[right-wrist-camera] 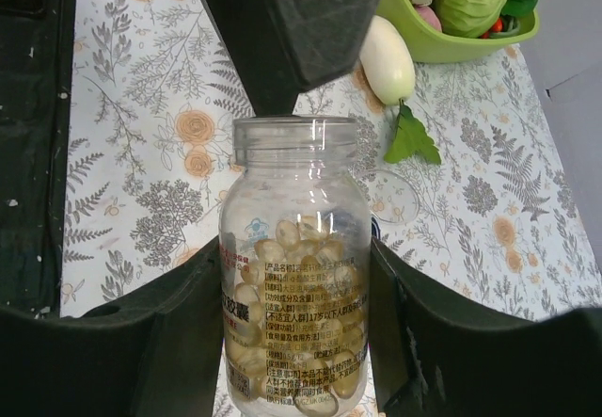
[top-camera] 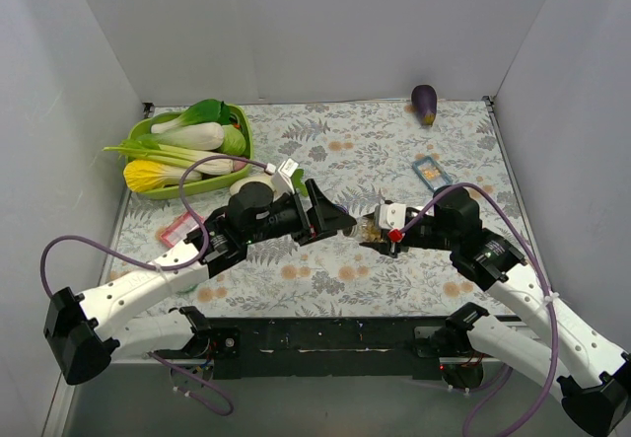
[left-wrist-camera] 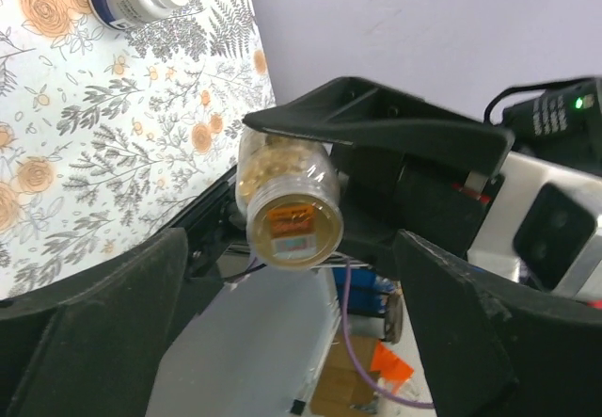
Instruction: Sort the pills into containers
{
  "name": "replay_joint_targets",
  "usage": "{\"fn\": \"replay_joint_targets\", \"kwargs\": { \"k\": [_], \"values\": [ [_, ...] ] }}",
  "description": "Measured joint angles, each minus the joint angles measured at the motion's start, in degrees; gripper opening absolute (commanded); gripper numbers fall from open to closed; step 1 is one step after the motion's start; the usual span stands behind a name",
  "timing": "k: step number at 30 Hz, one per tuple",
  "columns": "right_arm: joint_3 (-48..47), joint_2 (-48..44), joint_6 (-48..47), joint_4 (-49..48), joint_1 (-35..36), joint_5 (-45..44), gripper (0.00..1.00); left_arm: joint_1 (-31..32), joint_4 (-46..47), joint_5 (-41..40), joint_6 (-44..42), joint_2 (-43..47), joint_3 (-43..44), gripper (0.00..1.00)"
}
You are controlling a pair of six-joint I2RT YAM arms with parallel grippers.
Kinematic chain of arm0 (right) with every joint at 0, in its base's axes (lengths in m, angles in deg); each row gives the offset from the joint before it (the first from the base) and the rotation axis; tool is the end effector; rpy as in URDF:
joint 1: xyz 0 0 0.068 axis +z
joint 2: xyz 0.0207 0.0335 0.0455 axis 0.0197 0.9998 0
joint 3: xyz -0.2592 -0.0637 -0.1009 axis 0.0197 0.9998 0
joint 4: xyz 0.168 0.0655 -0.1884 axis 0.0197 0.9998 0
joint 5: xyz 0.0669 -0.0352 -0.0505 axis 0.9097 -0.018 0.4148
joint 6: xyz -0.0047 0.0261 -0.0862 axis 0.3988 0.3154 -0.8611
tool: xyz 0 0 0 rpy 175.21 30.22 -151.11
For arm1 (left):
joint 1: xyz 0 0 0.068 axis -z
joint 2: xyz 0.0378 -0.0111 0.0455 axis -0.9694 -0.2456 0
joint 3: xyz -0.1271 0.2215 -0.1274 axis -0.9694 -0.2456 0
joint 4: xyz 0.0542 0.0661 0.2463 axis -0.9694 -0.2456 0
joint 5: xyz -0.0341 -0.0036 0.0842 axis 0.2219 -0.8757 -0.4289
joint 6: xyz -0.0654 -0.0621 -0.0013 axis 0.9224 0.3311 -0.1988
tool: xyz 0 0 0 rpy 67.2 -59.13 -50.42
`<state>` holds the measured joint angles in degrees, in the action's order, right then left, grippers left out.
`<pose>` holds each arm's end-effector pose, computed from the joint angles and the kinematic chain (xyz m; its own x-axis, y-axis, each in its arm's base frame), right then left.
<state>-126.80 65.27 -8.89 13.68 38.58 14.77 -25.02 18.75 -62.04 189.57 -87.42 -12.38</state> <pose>0.1317 0.1571 0.3195 0.3503 -0.3492 -0.8691 -0.8896 0.1664 -0.4254 0.1598 -0.2292 0.3187 -0.8467 -0.4525 0.2799 -0.3708 0.1246 -0.9203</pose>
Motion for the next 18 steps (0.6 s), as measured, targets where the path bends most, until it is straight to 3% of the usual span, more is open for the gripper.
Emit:
{"fn": "replay_joint_targets", "kwargs": {
  "k": [5, 11, 15, 16, 18],
  "values": [
    [0.0, 0.1, -1.6, 0.3, 0.3, -1.7, 0.01, 0.3, 0.2, -1.1, 2.3, -3.1, 1.7, 0.7],
    [0.0, 0.1, -1.8, 0.3, 0.5, -2.2, 0.01, 0.6, -0.6, -1.2, 2.9, -5.6, 2.7, 0.62],
    [0.0, 0.1, -1.7, 0.3, 0.5, -2.2, 0.01, 0.6, -1.1, -1.1, 2.6, -6.3, 3.9, 0.44],
    [0.0, 0.1, -1.7, 0.3, 0.5, -2.1, 0.01, 0.6, -1.0, -0.9, 2.3, -6.5, 4.3, 0.3],
    [0.0, 0.1, -1.6, 0.5, 0.5, -2.3, 0.01, 0.6, -0.9, -0.2, 1.5, -7.2, 5.1, 0.17]
  ]
}}
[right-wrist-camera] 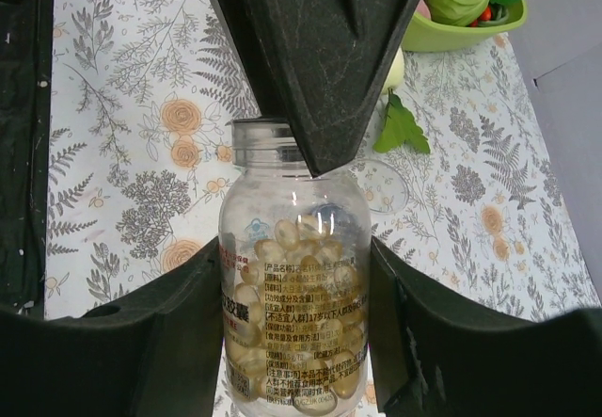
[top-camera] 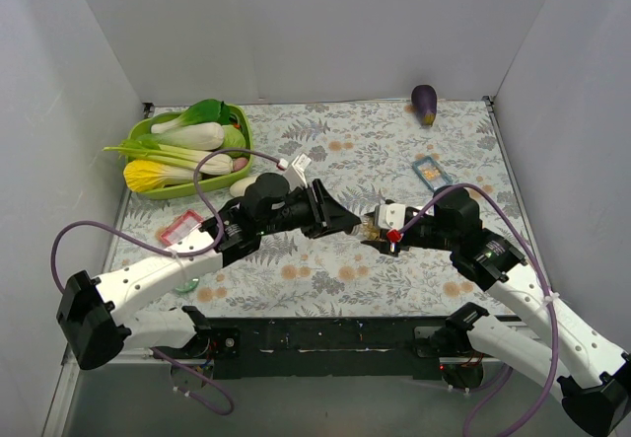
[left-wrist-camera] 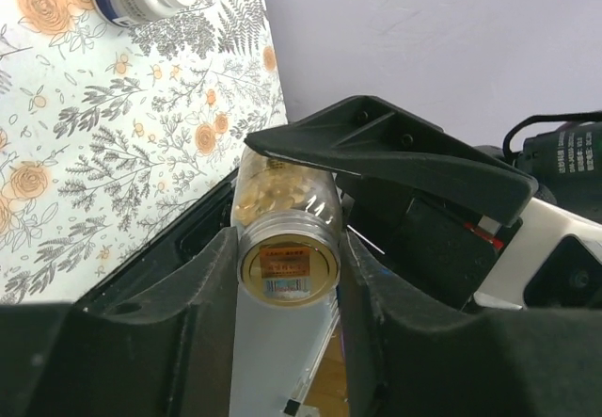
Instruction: Sort the pills into containers
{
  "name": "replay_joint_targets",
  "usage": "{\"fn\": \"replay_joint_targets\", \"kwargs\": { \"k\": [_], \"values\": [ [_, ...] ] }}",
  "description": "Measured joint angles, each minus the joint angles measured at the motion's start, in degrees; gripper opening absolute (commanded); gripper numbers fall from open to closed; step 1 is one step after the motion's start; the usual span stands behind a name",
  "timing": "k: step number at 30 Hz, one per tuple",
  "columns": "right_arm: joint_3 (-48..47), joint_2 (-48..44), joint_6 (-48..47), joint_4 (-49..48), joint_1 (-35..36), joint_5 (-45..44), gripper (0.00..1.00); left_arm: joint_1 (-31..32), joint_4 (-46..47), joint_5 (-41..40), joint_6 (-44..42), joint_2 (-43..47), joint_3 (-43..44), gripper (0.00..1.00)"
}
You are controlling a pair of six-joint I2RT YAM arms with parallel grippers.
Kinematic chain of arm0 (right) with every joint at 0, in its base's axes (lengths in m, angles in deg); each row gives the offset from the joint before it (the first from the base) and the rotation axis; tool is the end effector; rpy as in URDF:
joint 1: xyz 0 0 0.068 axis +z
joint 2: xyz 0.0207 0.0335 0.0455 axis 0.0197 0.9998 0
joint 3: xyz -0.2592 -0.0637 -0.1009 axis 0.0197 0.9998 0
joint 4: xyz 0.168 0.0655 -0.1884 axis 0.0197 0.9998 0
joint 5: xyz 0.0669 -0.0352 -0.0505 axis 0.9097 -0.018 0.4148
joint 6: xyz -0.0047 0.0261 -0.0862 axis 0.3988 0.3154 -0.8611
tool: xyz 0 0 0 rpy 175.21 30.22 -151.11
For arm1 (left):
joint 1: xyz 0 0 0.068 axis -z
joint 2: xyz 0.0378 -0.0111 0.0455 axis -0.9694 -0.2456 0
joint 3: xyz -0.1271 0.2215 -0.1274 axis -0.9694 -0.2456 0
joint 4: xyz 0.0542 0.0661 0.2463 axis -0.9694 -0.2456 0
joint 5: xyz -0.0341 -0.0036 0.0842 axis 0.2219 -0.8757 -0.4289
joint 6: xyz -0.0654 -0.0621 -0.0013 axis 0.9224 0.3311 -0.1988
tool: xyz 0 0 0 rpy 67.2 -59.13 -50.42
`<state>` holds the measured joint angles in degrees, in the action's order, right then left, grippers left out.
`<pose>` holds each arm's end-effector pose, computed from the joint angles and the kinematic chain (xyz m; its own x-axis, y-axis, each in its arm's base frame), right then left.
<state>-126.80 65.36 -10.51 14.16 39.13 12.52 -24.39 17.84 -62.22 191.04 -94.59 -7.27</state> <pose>0.1331 0.1572 0.3176 0.3648 -0.3774 -0.8512 -0.8749 0.1737 -0.4520 0.1754 -0.2533 0.3175 -0.8308 -0.4615 0.3111 -0.4201 0.1532 -0.8945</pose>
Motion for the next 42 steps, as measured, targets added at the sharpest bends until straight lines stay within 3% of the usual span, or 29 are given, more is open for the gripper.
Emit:
{"fn": "replay_joint_targets", "kwargs": {
  "k": [1, 3, 8, 13, 18, 20, 21, 22, 26, 34, 42],
  "values": [
    [0.0, 0.0, 0.1, 0.1, -0.1, -0.2, 0.01, 0.0, 0.1, 0.3, -0.3, -0.3, 0.2, 0.09],
    [0.0, 0.0, 0.2, 0.6, -0.1, -0.4, 0.01, -0.2, 0.8, 1.5, -1.9, -0.8, 0.2, 0.03],
    [0.1, 0.0, 2.4, 1.2, -0.1, 1.2, 0.01, -1.0, 1.6, 6.5, -10.6, -1.4, 0.4, 0.0],
    [2.3, 0.0, 11.5, -1.4, -1.4, 8.1, 0.01, -1.0, -2.5, 13.7, -30.0, -1.0, 2.2, 0.0],
    [8.4, 0.0, 28.8, -13.1, -3.1, 18.3, 0.01, -0.5, -5.4, 19.4, -49.1, 2.4, 0.5, 0.0],
    [11.0, 0.0, 35.6, -18.6, -3.7, 21.8, 0.01, -0.2, -6.8, 20.4, -55.8, 3.7, 0.1, 0.18],
    [11.9, -0.1, 38.1, -20.5, -3.9, 22.9, 0.01, 0.1, -7.5, 20.4, -58.4, 3.9, 0.1, 0.32],
    [12.7, -0.1, 40.3, -22.1, -4.2, 23.9, 0.01, 0.3, -7.9, 20.2, -60.1, 4.0, 0.1, 0.6],
    [13.4, -0.2, 43.7, -22.9, -5.0, 25.3, 0.01, 0.5, -7.1, 18.0, -62.1, 4.8, -0.2, 0.96],
    [13.4, -1.2, 42.0, -20.4, -5.0, 25.4, 0.01, 0.3, -1.0, 16.9, -54.0, 12.7, -3.2, 0.98],
    [13.4, -1.1, 41.7, -20.4, -5.2, 25.4, 0.01, 0.3, -0.6, 18.3, -49.8, 5.3, -2.5, 0.81]
  ]
}}
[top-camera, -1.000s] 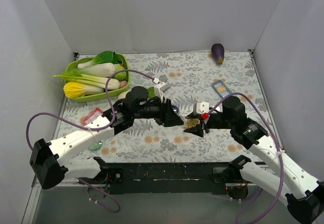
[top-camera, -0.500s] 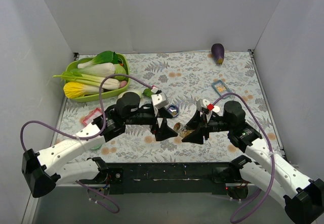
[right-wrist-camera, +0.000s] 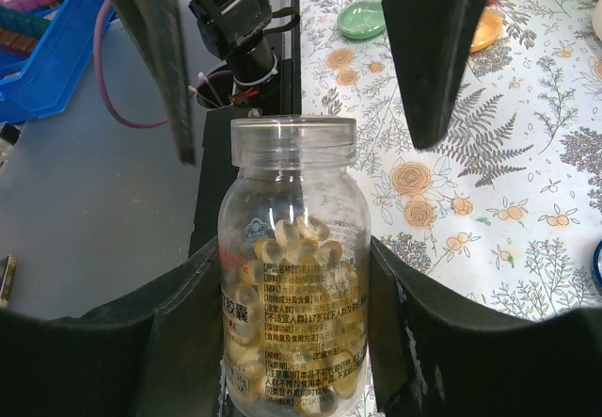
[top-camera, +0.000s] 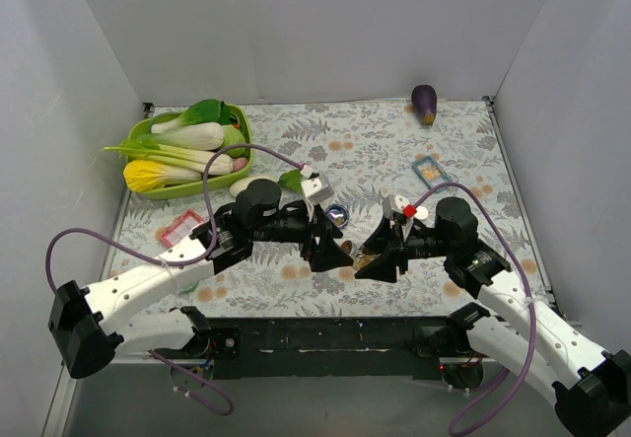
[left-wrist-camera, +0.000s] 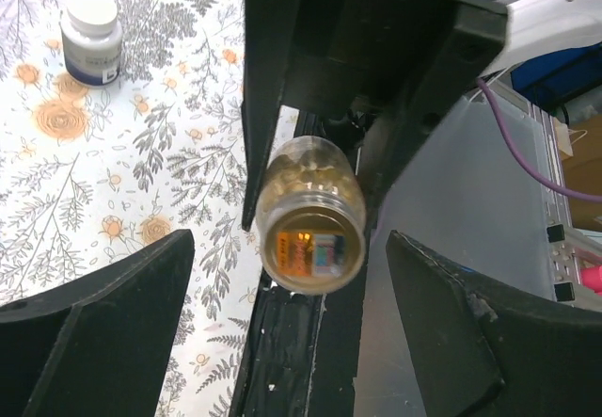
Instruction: Sort the pills into containers
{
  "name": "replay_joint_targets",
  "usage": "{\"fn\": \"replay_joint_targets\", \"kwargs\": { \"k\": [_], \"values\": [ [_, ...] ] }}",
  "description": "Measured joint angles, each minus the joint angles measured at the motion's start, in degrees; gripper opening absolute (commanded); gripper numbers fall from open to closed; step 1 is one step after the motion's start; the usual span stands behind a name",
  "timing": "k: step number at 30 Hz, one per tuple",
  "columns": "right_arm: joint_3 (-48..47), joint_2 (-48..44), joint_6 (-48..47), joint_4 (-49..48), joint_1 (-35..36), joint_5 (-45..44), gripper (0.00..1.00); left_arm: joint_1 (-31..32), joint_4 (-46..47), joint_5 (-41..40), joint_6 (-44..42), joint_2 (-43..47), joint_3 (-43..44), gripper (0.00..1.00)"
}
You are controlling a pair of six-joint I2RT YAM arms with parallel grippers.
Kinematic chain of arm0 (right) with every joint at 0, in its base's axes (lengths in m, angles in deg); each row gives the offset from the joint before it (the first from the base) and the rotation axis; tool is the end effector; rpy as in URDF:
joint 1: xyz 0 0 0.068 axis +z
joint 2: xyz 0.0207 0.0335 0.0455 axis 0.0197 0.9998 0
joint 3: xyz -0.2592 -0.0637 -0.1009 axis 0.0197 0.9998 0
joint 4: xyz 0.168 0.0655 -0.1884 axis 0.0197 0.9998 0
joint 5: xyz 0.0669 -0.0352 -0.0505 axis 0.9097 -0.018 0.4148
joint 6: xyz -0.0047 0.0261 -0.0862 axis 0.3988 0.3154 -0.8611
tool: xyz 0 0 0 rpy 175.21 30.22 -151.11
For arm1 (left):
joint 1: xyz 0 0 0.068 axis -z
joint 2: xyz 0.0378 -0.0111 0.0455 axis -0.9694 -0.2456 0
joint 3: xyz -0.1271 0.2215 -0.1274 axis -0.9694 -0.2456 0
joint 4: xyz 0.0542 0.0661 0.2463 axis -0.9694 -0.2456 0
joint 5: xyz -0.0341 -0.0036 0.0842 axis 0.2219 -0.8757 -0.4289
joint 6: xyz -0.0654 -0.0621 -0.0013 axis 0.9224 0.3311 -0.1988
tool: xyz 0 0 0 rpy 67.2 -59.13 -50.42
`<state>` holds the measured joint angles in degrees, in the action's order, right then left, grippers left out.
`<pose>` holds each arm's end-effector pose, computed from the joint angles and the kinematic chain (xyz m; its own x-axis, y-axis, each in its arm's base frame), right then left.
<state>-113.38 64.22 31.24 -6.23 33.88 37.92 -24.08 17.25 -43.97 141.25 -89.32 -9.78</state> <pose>0.1190 0.1567 0.2841 -0.2171 -0.0936 -0.9716 -0.9761 0.0219 0.2160 0.1362 -0.2441 0.3273 -0.9027 0.0502 -0.4273 0.4255 0.2509 -0.8695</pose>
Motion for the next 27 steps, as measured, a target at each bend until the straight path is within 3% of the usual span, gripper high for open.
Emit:
{"fn": "replay_joint_targets", "kwargs": {
  "k": [3, 7, 10, 11, 12, 15, 17, 20, 21, 24, 27],
  "values": [
    [0.0, 0.0, 0.0, 0.0, 0.0, 0.0, 0.01, 0.0, -0.4, 0.2, 0.3, -3.1, 1.0, 0.74],
    [0.0, 0.0, 0.0, 0.1, 0.0, -0.1, 0.01, 0.0, -0.8, 0.9, 1.0, -4.7, 2.1, 0.53],
    [0.0, 0.0, -0.1, 0.1, -0.1, -0.3, 0.01, 0.0, -0.8, 1.9, 1.2, -4.7, 2.7, 0.34],
    [0.0, 0.1, -0.1, 0.1, -0.1, -0.4, 0.01, 0.0, -0.7, 2.4, 1.2, -4.7, 2.8, 0.16],
    [0.0, 0.1, -0.2, 0.1, -0.1, -0.5, 0.01, 0.1, -0.8, 2.8, 1.1, -4.7, 2.8, 0.11],
    [0.0, 0.2, -0.2, 0.3, -0.1, -0.7, 0.01, 0.0, -0.8, 3.7, 1.1, -5.0, 2.8, 0.0],
    [0.0, 0.3, -0.2, 0.4, -0.1, -0.7, 0.01, 0.0, -0.8, 3.9, 1.1, -5.1, 2.8, 0.0],
    [0.0, 0.3, -0.2, 0.5, -0.1, -0.7, 0.29, 0.0, -0.9, 4.0, 1.1, -5.1, 2.8, 0.0],
    [0.0, 0.3, -0.2, 0.5, -0.1, -0.7, 0.52, 0.0, -1.0, 4.0, 1.1, -5.1, 2.8, 0.0],
    [0.1, 0.3, -0.3, 0.5, -0.1, -0.9, 0.88, 0.0, -1.5, 3.5, 1.1, -4.9, 2.7, 0.0],
    [0.2, 0.0, -1.7, 0.9, -0.1, -1.2, 0.92, 0.0, -3.7, 1.7, 1.2, -3.7, 2.2, 0.0]
  ]
}}
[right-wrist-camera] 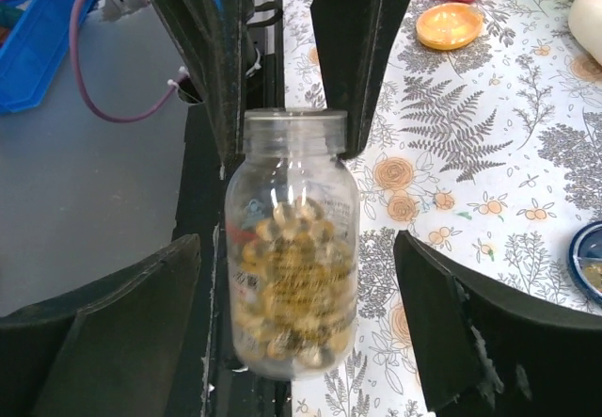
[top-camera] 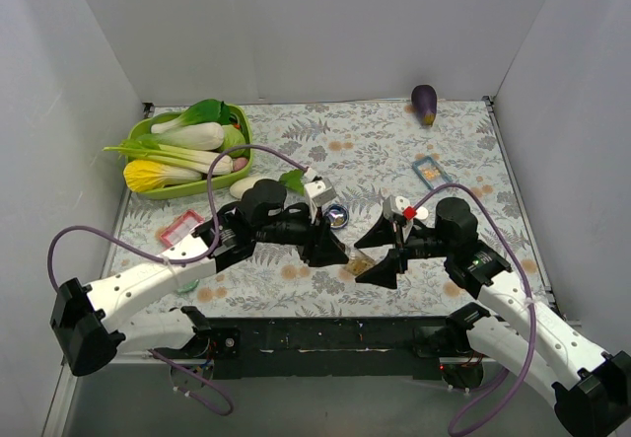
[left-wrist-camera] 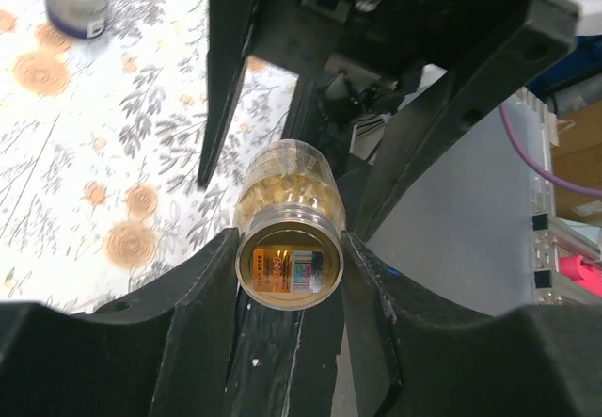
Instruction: Sort the pills into containers
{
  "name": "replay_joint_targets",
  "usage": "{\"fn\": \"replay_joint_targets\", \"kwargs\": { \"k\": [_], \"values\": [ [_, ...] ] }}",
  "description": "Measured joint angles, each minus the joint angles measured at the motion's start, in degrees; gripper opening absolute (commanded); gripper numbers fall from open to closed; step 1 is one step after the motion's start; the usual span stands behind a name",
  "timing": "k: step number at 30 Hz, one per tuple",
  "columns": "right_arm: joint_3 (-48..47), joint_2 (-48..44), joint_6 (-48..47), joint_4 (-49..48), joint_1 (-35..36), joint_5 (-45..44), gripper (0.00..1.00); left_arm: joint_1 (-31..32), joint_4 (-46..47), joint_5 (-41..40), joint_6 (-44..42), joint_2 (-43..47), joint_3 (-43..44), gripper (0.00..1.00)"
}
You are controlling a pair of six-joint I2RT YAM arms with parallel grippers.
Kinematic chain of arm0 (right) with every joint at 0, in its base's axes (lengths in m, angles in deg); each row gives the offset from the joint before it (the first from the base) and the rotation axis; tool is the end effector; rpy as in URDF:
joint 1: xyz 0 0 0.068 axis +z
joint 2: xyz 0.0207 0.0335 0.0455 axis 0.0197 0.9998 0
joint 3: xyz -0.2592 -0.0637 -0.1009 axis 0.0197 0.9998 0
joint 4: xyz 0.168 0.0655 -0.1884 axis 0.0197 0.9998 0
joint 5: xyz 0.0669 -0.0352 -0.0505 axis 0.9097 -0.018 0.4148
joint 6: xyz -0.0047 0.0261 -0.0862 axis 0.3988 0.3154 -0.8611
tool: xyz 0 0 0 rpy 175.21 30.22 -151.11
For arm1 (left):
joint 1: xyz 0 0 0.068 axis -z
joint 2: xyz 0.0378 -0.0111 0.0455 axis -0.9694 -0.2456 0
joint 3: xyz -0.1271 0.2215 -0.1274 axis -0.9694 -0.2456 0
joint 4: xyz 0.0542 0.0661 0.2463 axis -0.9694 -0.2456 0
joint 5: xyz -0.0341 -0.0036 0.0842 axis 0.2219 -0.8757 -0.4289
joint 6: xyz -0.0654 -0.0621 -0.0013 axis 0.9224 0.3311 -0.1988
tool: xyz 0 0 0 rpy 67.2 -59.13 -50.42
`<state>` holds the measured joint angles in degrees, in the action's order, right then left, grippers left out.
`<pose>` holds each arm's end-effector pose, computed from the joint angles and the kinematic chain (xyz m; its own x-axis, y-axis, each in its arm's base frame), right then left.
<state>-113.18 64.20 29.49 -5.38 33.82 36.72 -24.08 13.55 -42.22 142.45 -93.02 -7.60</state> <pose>0.1205 0.1563 0.2808 -0.2021 -0.1026 -0.9740 -0.9791 0.0428 0.1986 0.1412 -0.2537 0.3169 -0.9338 0.0960 -0.3447 0.3574 0.2983 -0.8850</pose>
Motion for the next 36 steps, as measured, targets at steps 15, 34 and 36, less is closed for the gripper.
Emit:
{"fn": "replay_joint_targets", "kwargs": {
  "k": [15, 34, 36],
  "values": [
    [-3.5, 0.0, -15.4, 11.3, -2.2, -13.0, 0.96, -22.9, -20.7, -21.3, 12.8, 7.2, -7.2, 0.0],
    [-12.1, 4.4, -21.1, 20.6, -6.5, -24.0, 0.98, -38.5, -21.7, -47.7, 15.0, -15.1, 2.4, 0.4],
    [-12.5, 4.5, -20.5, 21.4, -7.1, -25.5, 0.98, -38.5, -21.7, -48.5, 14.7, -16.0, 3.1, 0.51]
  ]
}}
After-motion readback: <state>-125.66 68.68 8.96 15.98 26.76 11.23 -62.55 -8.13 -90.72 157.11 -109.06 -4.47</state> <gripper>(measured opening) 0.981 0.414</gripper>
